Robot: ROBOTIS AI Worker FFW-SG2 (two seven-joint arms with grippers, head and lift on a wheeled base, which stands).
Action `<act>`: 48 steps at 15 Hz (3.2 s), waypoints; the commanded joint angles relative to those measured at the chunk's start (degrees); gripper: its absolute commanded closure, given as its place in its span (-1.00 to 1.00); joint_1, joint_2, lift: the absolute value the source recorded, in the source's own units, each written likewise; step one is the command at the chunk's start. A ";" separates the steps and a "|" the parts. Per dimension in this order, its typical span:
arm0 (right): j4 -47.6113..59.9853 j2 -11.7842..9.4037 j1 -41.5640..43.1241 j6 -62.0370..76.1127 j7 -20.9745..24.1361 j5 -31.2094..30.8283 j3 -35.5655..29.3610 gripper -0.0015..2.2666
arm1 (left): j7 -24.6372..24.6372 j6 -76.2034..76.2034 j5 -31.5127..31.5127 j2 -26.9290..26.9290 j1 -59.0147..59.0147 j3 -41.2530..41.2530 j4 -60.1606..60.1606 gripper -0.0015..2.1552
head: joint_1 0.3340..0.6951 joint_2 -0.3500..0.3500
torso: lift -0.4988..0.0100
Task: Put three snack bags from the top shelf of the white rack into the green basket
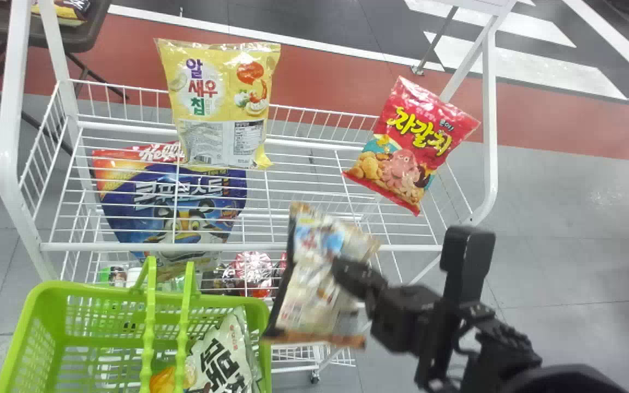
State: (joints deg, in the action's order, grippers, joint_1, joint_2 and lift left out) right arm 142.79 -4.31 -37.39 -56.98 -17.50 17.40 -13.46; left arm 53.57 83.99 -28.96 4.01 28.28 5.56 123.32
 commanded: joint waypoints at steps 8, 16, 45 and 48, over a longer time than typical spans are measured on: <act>-7.61 -1.49 -0.93 0.59 -3.15 2.82 16.10 0.93 | -1.19 1.05 0.31 -0.05 -0.33 -2.83 1.57 0.41 | 1.00 -0.85 | 0.96; -14.03 -2.20 3.11 1.29 -1.40 4.84 21.64 0.74 | -1.01 1.05 0.22 0.65 0.28 -3.80 2.28 0.41 | 1.00 -0.12 | 0.96; -51.30 -0.88 41.61 29.95 42.02 -18.10 4.67 -0.74 | -0.66 1.23 0.40 1.88 -1.91 -5.38 0.43 0.41 | 1.00 -1.00 | 0.96; -49.71 -0.88 39.24 29.95 37.10 -16.96 4.41 0.65 | -0.84 1.76 0.57 1.79 -2.35 -5.47 -0.01 0.41 | 1.00 -1.00 | 0.96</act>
State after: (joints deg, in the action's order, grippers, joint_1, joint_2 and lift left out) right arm 92.00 -5.19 3.02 -26.98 20.30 0.15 -8.99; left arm 52.82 85.58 -28.46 5.86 26.16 0.16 123.46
